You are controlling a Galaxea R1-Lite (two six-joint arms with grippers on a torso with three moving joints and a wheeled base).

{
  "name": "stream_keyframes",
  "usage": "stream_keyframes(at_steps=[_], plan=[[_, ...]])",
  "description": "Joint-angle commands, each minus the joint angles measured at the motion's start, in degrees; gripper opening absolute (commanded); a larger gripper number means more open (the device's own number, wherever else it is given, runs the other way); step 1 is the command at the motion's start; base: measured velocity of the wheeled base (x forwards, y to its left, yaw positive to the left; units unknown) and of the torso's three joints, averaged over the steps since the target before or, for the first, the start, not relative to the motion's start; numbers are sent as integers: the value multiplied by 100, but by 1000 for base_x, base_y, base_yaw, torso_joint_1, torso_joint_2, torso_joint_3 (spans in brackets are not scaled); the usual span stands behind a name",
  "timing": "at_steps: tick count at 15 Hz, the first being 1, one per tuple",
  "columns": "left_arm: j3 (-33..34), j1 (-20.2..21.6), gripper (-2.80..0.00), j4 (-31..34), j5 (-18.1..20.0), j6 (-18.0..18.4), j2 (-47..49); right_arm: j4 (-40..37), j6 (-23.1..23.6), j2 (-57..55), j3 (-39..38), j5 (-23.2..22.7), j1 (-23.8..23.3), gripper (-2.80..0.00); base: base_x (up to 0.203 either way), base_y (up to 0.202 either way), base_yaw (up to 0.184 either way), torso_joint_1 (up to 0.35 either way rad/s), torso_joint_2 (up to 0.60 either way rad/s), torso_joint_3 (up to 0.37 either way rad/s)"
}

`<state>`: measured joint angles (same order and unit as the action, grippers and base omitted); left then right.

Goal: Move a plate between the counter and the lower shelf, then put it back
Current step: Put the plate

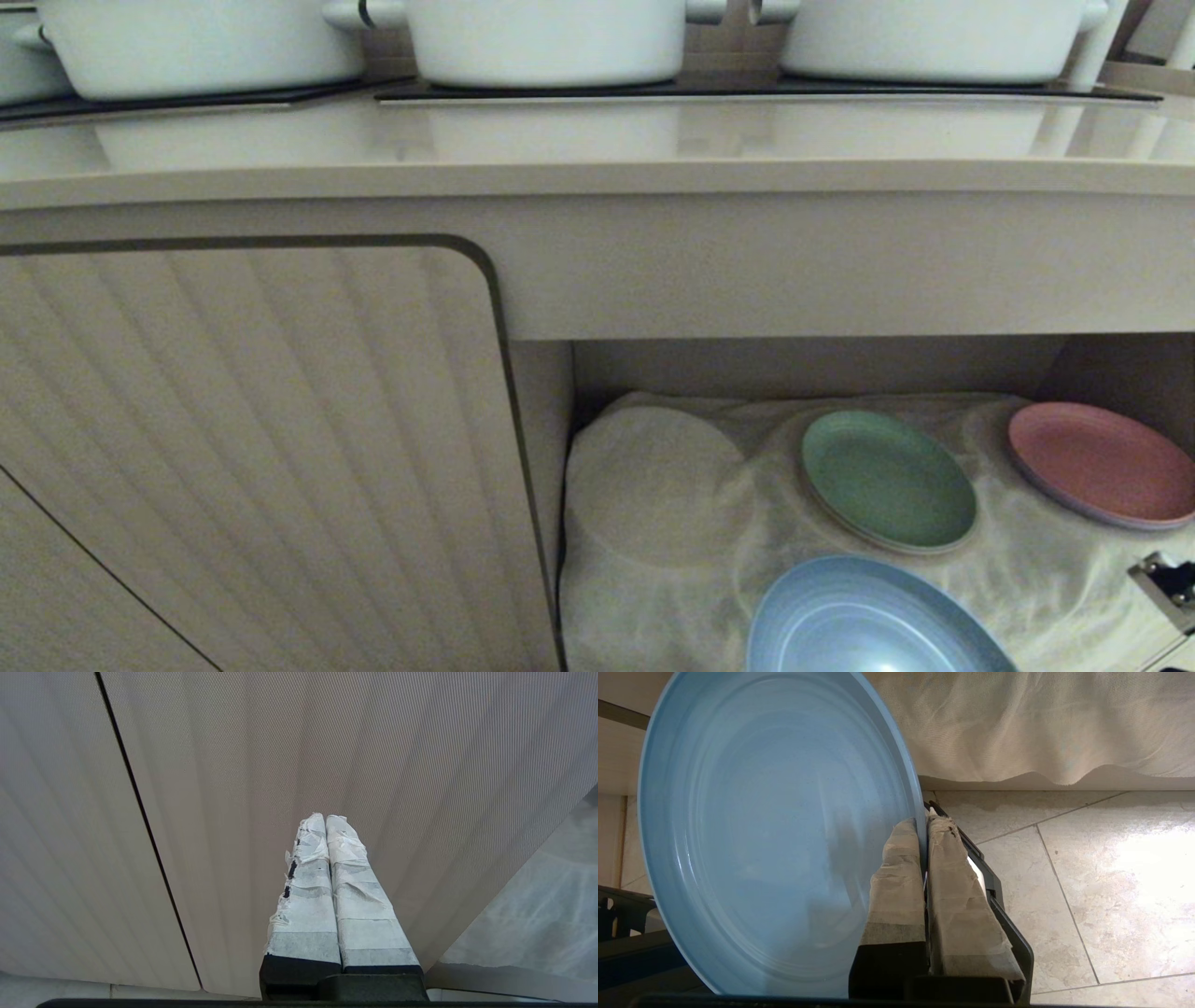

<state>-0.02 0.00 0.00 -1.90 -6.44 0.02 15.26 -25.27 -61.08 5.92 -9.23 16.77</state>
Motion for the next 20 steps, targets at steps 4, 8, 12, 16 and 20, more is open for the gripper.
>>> stream_keyframes(at_steps=[4, 8, 12, 16, 20], plan=[[2, 0, -280, 0, -3, -7, -2, 12, -13, -10, 5, 0, 1, -280, 0, 0, 0, 0, 0, 0], [-4, 0, -280, 0, -3, -7, -2, 12, -13, -10, 14, 0, 1, -280, 0, 0, 0, 0, 0, 0], [-1, 0, -280, 0, -3, -7, -2, 21, -13, -11, 8, 0, 1, -280, 0, 0, 0, 0, 0, 0], [-6, 0, -280, 0, -3, -7, -2, 12, -13, -10, 5, 0, 1, -280, -69, 0, 0, -2, 2, 3], [-1, 0, -280, 0, -3, -7, -2, 12, -13, -18, 5, 0, 1, -280, 0, 0, 0, 0, 0, 0]])
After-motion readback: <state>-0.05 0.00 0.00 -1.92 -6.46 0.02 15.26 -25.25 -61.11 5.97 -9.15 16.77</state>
